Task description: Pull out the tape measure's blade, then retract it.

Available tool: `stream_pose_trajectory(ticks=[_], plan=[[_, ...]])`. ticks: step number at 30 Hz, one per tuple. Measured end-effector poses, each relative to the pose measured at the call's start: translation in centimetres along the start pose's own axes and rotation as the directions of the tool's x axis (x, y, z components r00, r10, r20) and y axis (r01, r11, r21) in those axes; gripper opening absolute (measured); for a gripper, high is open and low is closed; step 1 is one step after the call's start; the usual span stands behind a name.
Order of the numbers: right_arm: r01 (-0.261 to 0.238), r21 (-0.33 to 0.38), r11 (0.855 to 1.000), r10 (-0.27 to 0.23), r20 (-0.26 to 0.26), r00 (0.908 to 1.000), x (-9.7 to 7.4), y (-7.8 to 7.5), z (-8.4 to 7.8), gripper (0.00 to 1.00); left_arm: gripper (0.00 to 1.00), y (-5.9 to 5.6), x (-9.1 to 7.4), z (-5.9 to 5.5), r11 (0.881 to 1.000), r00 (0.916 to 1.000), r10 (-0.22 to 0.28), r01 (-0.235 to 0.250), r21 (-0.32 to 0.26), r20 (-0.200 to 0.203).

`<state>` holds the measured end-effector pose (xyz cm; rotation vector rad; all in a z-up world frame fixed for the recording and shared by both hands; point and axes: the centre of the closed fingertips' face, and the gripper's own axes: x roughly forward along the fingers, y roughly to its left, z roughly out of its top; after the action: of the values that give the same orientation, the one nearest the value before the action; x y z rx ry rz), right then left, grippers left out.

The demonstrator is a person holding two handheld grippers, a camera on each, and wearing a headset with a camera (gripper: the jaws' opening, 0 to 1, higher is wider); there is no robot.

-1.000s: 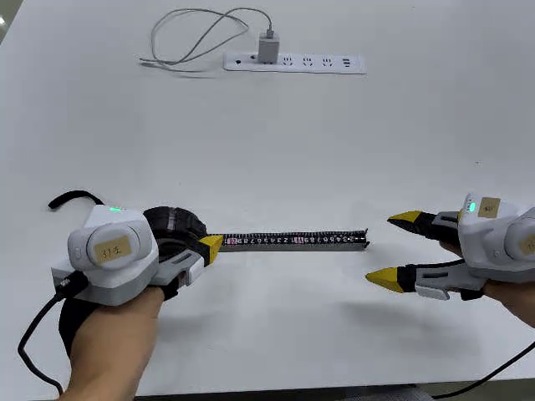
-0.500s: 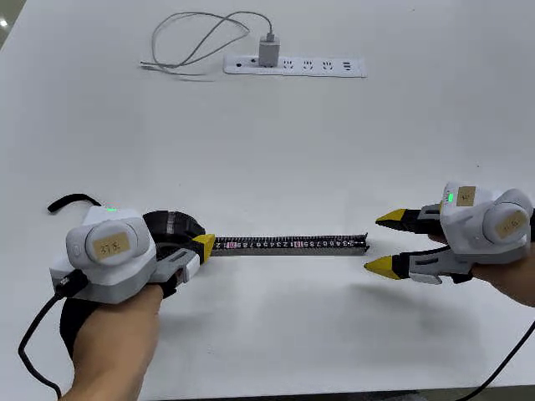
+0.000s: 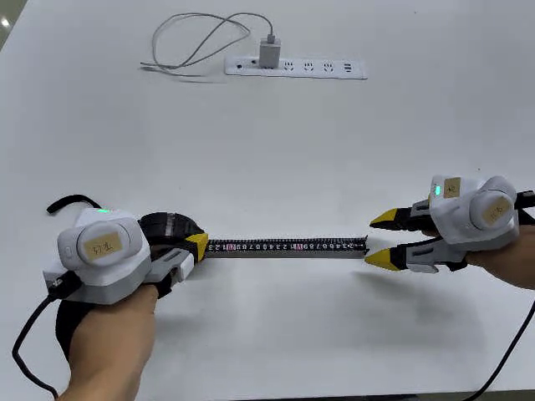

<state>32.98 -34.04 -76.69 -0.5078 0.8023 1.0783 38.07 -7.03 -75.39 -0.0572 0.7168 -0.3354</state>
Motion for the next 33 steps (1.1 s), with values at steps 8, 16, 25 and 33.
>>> stream_pose_trajectory(ticks=[8,16,25,33], plan=[[-0.037,-0.041,0.998,0.035,-0.035,0.9988,0.8,-0.2,0.0,0.25,0.58,0.1,0.1,0.0,1.000,1.0000,-0.004,0.004,-0.005,-0.005],[-0.067,-0.073,0.995,0.063,-0.063,0.9960,1.4,-0.3,-0.2,0.21,0.58,0.0,0.1,0.0,1.000,0.9999,-0.006,0.006,-0.007,-0.008],[-0.098,-0.087,0.991,0.092,-0.075,0.9929,1.7,0.0,-0.6,0.17,0.58,0.0,0.0,0.0,1.000,0.9999,-0.009,0.008,-0.008,-0.010],[-0.119,-0.115,0.986,0.109,-0.089,0.9901,1.9,0.4,-0.5,0.13,0.58,0.1,0.1,0.0,1.000,0.9999,-0.008,0.008,-0.010,-0.010]])
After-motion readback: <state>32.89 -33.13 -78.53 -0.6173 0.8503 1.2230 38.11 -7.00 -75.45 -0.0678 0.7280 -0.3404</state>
